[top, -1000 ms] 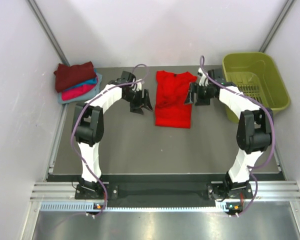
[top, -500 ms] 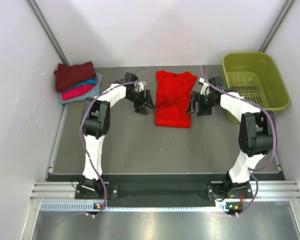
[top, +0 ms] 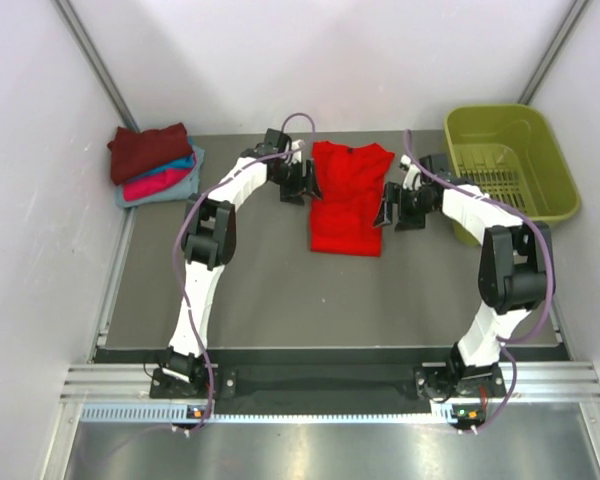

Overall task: Fold and stack the t-shirts
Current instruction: Fold the tshirt

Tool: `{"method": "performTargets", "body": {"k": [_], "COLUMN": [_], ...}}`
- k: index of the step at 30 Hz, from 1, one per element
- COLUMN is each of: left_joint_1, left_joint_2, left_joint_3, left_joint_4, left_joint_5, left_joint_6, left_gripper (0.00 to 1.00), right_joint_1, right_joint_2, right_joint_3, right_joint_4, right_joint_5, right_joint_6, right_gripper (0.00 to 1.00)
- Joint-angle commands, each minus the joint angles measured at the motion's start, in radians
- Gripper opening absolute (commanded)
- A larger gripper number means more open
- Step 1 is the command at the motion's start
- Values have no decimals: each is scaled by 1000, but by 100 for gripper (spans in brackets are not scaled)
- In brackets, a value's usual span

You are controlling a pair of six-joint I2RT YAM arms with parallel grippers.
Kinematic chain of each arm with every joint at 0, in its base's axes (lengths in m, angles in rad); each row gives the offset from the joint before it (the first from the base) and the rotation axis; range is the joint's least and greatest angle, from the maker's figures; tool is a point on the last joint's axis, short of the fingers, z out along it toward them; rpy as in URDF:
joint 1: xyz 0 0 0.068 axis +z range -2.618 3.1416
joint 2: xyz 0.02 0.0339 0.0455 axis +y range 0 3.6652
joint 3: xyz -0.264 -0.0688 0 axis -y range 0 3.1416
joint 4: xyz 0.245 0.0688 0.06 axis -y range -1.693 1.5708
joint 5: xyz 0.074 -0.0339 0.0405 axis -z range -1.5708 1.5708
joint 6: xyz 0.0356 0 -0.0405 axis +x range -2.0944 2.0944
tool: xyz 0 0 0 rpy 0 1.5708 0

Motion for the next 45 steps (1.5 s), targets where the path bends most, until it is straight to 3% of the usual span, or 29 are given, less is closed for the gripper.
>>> {"method": "performTargets", "body": {"k": [1,12,25,32,45], "left_joint_1": [11,56,26,11,-44], "left_joint_2": [-47,-302,-213,-215,-161], "left_joint_3": [13,-424,-498,-545,-544], "left_joint_4": [12,-38,36,51,65], "left_joint_5": [-64,123,220,227,235], "left_joint_6": [27,-110,-157,-168,-176], "left_gripper": [72,71,71,71,68], "right_joint_1": [-13,-27,-25,-11,6], "right_joint_2": [-63,-31,154,162,147], "right_joint_3": [-16,-182,-109,-139,-187], "right_joint_4": [-4,31,94,119,140], "right_joint_5": [-11,-80,-147,-181,-195], "right_joint_6": [4,81,158,188,202], "right_gripper": [74,74,72,59,53]}}
